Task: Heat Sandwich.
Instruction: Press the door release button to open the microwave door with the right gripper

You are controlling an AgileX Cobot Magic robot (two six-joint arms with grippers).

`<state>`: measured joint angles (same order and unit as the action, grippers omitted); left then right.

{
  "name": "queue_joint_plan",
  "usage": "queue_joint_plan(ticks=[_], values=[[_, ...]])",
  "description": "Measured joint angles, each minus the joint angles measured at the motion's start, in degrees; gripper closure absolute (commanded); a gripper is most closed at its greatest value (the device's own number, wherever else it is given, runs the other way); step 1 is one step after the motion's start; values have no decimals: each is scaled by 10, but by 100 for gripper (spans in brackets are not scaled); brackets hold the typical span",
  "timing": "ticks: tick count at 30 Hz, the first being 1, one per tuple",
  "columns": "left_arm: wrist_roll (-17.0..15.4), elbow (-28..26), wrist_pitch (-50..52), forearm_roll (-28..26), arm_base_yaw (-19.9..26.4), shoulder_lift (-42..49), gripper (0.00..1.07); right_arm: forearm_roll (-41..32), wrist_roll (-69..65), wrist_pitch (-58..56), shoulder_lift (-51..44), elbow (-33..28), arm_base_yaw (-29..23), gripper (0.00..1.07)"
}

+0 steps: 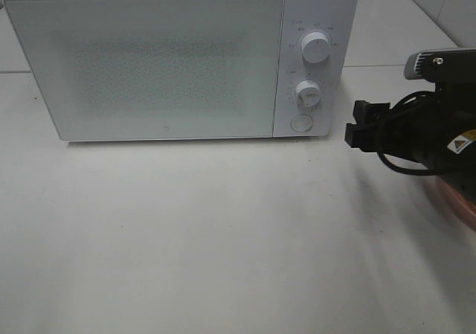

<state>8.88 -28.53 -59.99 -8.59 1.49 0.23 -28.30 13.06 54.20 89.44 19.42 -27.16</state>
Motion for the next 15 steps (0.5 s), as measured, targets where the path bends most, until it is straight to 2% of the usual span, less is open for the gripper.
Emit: queue_joint_plan(ticks=[3, 10, 15], values=[[0, 0, 0, 0, 0, 0, 9, -18, 6, 4, 6, 0, -19, 32], [0, 0, 0, 0, 0, 0, 9, -138, 54, 16, 22, 0, -100, 32], [0, 0, 0, 0, 0, 0, 9, -156, 66, 30, 22, 0, -135, 32]])
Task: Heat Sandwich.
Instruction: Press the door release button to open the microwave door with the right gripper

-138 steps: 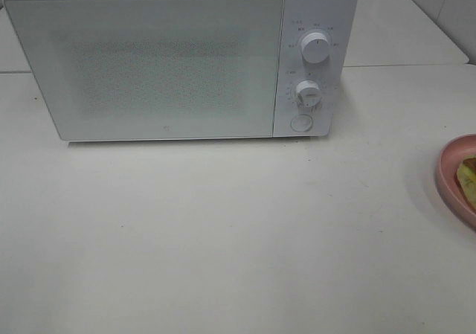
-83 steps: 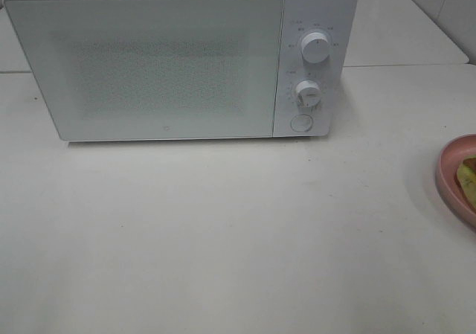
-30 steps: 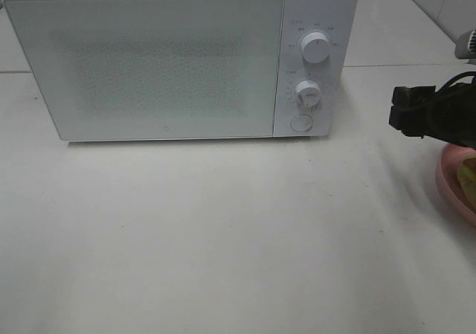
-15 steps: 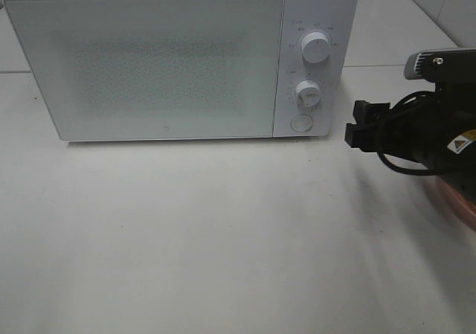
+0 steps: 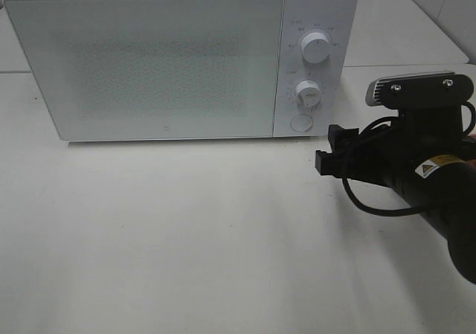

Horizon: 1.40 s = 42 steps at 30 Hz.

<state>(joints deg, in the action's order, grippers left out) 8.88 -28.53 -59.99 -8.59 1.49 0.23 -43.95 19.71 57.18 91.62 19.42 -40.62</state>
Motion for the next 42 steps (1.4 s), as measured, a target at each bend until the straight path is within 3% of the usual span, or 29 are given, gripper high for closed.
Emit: queue_joint_plan(ticks=[16, 25, 31, 36, 40, 42], values=[[0, 0, 0, 0, 0, 0, 9, -8, -31, 1, 0, 0, -19, 32], [0, 0, 0, 0, 0, 0, 9, -9, -256, -1, 0, 0, -19, 32], [0, 0, 0, 0, 0, 0, 9, -9, -560, -22, 0, 0, -19, 33], [0, 0, 0, 0, 0, 0, 9, -8, -728, -45, 0, 0, -19, 40], [0, 0, 0, 0, 0, 0, 9, -7, -799, -51, 0, 0, -19, 52], [0, 0, 0, 0, 0, 0, 9, -7, -857, -51, 0, 0, -19, 66]])
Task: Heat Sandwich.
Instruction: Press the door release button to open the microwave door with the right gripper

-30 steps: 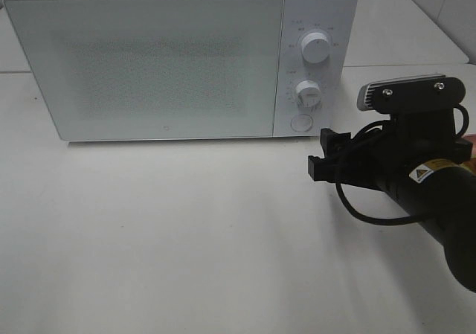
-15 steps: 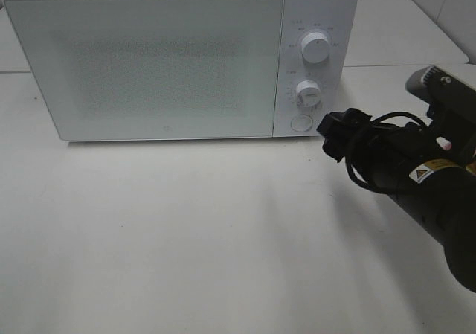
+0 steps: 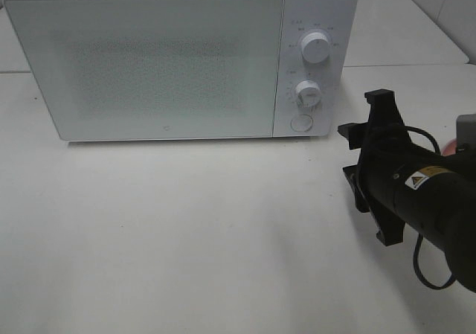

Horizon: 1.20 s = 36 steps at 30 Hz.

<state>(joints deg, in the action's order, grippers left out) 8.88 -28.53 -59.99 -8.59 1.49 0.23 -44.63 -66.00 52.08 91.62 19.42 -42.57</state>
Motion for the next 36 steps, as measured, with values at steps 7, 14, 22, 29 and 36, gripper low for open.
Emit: queue_joint_plan(ticks=[7, 14, 22, 29, 36], values=[[0, 0, 0, 0, 0, 0, 9, 2, -49, -13, 0, 0, 0, 105], [0, 0, 0, 0, 0, 0, 9, 2, -50, -24, 0, 0, 0, 107], [0, 0, 0, 0, 0, 0, 9, 2, -48, -26, 5, 15, 0, 107], [0, 0, 0, 0, 0, 0, 9, 57, -66, -29, 68, 67, 37, 107], [0, 0, 0, 0, 0, 0, 9, 100, -88, -31, 108, 112, 62, 107]])
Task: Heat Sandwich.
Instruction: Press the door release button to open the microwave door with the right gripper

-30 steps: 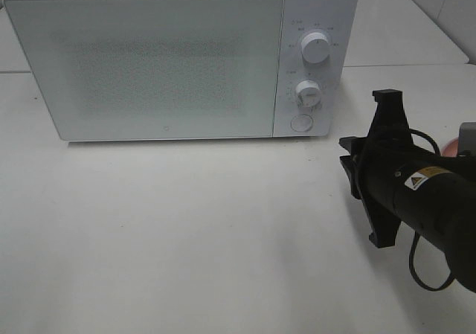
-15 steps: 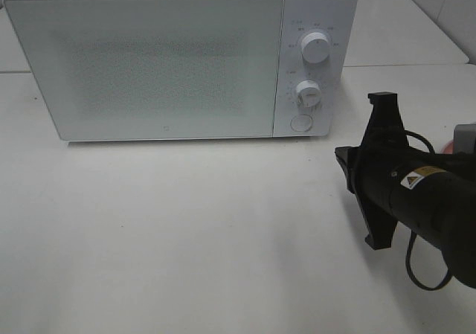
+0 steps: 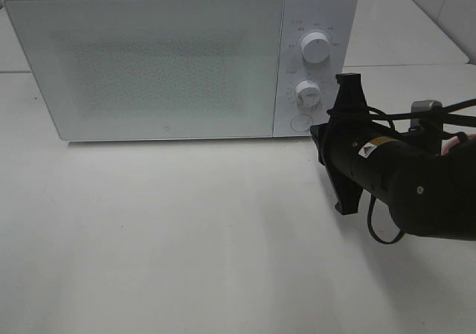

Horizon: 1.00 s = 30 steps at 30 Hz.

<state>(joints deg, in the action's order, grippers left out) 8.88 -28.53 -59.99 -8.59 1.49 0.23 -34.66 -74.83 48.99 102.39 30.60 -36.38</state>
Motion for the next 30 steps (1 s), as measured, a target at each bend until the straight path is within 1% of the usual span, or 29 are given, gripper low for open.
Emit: queue_joint_plan(ticks=[2, 5, 6, 13, 16, 24, 30], values=[[0, 0, 0, 0, 0, 0, 9, 5, -3, -11, 21, 19, 7, 107], [0, 0, 0, 0, 0, 0, 9, 7, -3, -14, 36, 33, 10, 107], [0, 0, 0, 0, 0, 0, 9, 16, -3, -15, 50, 47, 17, 107], [0, 0, 0, 0, 0, 0, 9, 39, -21, -18, 90, 86, 45, 107], [0, 0, 0, 0, 0, 0, 9, 49, -22, -30, 111, 116, 58, 107], [0, 0, 0, 0, 0, 0, 9, 49, -22, -45, 146, 154, 73, 107], [0, 0, 0, 0, 0, 0, 9, 48, -31, -48, 163, 172, 81, 107]])
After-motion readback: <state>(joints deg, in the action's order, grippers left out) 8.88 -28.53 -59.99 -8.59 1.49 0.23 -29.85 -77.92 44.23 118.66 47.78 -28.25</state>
